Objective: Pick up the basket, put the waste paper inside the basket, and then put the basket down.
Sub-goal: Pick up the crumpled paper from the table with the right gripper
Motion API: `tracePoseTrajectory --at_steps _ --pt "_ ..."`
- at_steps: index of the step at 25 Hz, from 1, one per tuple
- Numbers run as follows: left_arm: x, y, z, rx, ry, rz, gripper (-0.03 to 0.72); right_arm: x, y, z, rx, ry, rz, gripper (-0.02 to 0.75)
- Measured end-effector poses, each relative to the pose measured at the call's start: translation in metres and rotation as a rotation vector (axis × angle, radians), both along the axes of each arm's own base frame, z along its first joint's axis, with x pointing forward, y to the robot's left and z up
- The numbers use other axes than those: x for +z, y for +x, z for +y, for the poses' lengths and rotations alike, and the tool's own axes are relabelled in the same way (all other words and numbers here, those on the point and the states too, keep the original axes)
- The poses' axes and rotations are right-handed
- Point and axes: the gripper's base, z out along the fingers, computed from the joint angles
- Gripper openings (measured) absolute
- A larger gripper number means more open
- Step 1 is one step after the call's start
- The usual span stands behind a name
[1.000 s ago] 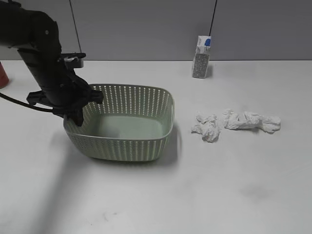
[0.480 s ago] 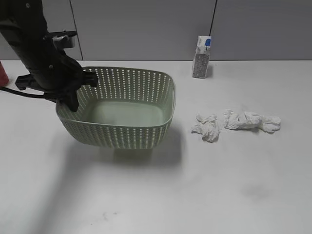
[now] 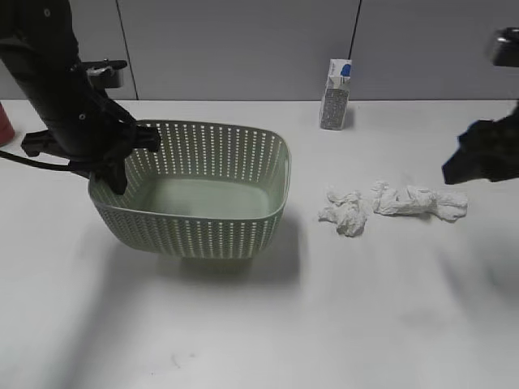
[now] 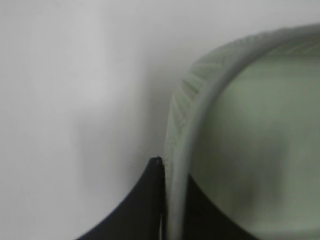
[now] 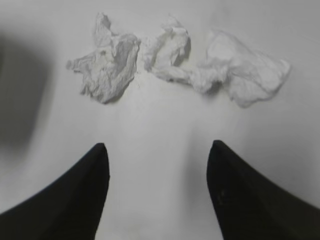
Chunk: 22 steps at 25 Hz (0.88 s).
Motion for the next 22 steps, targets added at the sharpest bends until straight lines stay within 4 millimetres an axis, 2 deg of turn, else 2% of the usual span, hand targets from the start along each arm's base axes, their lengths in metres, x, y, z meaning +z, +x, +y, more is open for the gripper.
tracePoseTrajectory --at_steps 4,7,9,15,18,20,22 --pt "0.0 0.0 0.0 0.001 0.0 0.003 0.003 -0.038 0.066 0.022 0.051 -0.038 0.095 0.494" --pt "0.0 0.0 0.0 0.001 0.0 0.004 0.003 -0.067 0.099 0.034 0.079 -0.117 0.147 0.494" --pt "0.0 -0.001 0.0 0.0 0.001 0.005 0.003 -0.084 0.113 0.038 0.083 -0.154 0.193 0.494" --pt "0.0 -0.001 0.0 0.0 0.001 0.005 0.003 -0.12 0.122 0.039 0.078 -0.188 0.285 0.494" --pt "0.0 -0.001 0.0 0.0 0.001 0.005 0.003 -0.131 0.122 0.039 0.077 -0.193 0.315 0.477" --pt "0.0 -0.001 0.0 0.0 0.001 0.005 0.003 -0.132 0.122 0.039 0.077 -0.194 0.319 0.417" --pt "0.0 -0.001 0.0 0.0 0.001 0.005 0.003 -0.131 0.122 0.039 0.077 -0.194 0.318 0.314"
